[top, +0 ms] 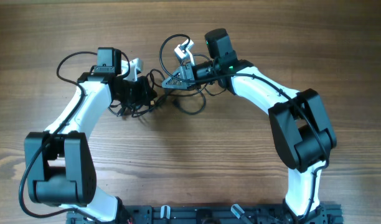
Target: Untangle cables
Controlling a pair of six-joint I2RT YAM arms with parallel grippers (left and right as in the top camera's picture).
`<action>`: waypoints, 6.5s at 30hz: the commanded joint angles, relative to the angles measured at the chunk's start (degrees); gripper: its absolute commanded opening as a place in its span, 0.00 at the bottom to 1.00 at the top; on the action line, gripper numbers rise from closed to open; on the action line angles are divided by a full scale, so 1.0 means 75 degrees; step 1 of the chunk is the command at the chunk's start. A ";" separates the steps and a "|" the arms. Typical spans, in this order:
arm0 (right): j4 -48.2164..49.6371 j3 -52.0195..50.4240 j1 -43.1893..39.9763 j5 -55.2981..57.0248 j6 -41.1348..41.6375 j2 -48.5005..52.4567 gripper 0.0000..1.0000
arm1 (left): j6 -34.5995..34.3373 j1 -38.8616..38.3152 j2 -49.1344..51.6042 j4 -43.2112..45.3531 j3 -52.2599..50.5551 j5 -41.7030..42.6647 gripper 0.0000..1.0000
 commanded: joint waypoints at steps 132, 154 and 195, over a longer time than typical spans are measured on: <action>-0.5587 0.0420 0.0239 0.3142 -0.2806 -0.1906 0.75 | -0.1909 0.0286 -0.0973 -0.1868 0.2192 0.1836 0.04; -0.5132 0.0420 0.0224 0.4045 -0.2305 -0.1906 0.83 | -0.2608 0.0399 -0.3879 -0.2570 0.5432 -0.3209 0.04; -0.4310 0.0376 0.0201 0.6330 -0.2789 -0.1547 0.84 | 0.0073 0.0201 -0.1116 -0.4176 0.5359 0.7385 0.04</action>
